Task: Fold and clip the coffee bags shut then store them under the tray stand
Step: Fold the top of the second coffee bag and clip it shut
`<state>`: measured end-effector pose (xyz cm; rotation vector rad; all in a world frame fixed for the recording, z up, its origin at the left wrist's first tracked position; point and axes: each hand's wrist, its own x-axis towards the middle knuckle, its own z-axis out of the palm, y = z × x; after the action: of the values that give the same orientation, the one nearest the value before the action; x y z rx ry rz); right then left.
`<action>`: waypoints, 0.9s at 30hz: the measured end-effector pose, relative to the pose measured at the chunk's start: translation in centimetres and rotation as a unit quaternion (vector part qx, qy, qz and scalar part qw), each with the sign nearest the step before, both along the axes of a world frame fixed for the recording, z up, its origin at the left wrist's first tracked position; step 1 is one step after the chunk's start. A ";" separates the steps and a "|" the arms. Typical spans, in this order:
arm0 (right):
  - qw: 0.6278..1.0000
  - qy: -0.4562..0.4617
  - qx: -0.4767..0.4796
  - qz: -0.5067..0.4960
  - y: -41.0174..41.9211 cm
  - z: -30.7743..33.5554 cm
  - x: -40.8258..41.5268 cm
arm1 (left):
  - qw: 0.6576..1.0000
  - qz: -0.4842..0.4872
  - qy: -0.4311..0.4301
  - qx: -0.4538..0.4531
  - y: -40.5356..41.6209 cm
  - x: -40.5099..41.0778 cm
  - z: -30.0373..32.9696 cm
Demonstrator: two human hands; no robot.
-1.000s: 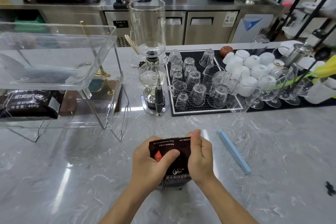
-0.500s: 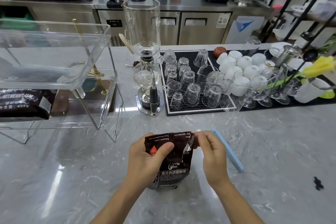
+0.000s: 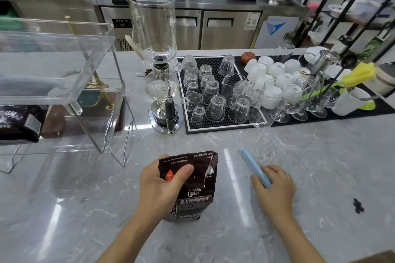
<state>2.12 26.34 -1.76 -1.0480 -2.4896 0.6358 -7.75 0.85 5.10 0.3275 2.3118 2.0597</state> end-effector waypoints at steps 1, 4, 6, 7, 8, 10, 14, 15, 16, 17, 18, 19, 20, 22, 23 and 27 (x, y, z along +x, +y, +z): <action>1.000 -0.003 0.010 0.003 0.1 -0.2 0.1 | 1.000 -0.002 -0.001 0.000 0.0 0.0 -0.1; 1.000 0.023 0.017 0.007 0.3 -0.6 0.1 | 1.000 -0.005 -0.002 0.005 0.0 -0.1 0.0; 0.999 0.039 0.006 0.009 0.3 -0.7 0.0 | 1.000 -0.004 -0.007 0.013 -0.1 -0.1 0.0; 0.999 0.046 -0.004 0.010 0.3 -0.8 0.0 | 1.000 -0.003 -0.007 0.013 -0.1 0.0 -0.1; 0.999 0.050 -0.013 0.013 0.3 -0.9 0.0 | 1.000 -0.003 -0.006 0.012 -0.2 0.0 -0.1; 0.998 0.053 -0.024 0.018 0.5 -1.1 0.0 | 1.000 -0.002 -0.005 0.010 -0.1 0.0 -0.1; 0.997 0.056 -0.043 0.018 0.7 -1.3 0.0 | 1.000 -0.004 -0.003 0.007 -0.2 0.0 -0.2; 0.997 0.058 -0.050 0.018 0.6 -1.3 0.0 | 1.000 -0.004 -0.001 0.005 -0.3 0.0 -0.2; 0.996 0.063 -0.060 0.019 0.6 -1.2 0.0 | 1.000 -0.004 0.002 0.002 -0.3 0.0 -0.2; 0.995 0.070 -0.072 0.019 0.7 -1.2 0.0 | 1.000 -0.005 0.004 0.000 -0.3 0.0 -0.2; 0.993 0.078 -0.086 0.018 0.7 -1.2 0.0 | 1.000 -0.005 0.007 -0.002 -0.2 0.0 -0.2; 0.991 0.084 -0.101 0.014 0.6 -1.2 0.0 | 1.000 -0.004 0.009 -0.004 -0.2 0.0 -0.1; 0.989 0.091 -0.118 0.009 0.5 -1.1 0.0 | 1.000 -0.004 0.009 -0.003 -0.2 0.0 -0.2; 0.982 0.104 -0.157 0.001 0.3 -1.0 0.0 | 1.000 -0.003 0.006 0.002 -0.2 0.0 -0.2; 0.979 0.110 -0.174 0.000 0.1 -0.8 -0.1 | 1.000 -0.003 0.004 0.004 -0.2 0.0 -0.2; 0.966 0.149 -0.211 0.024 -0.9 0.6 -0.5 | 1.000 -0.003 -0.006 0.006 -0.2 0.0 -0.3</action>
<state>1.62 25.47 -1.17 -0.9453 -2.1696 1.2802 -7.77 0.63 4.85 0.3219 2.2905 2.0665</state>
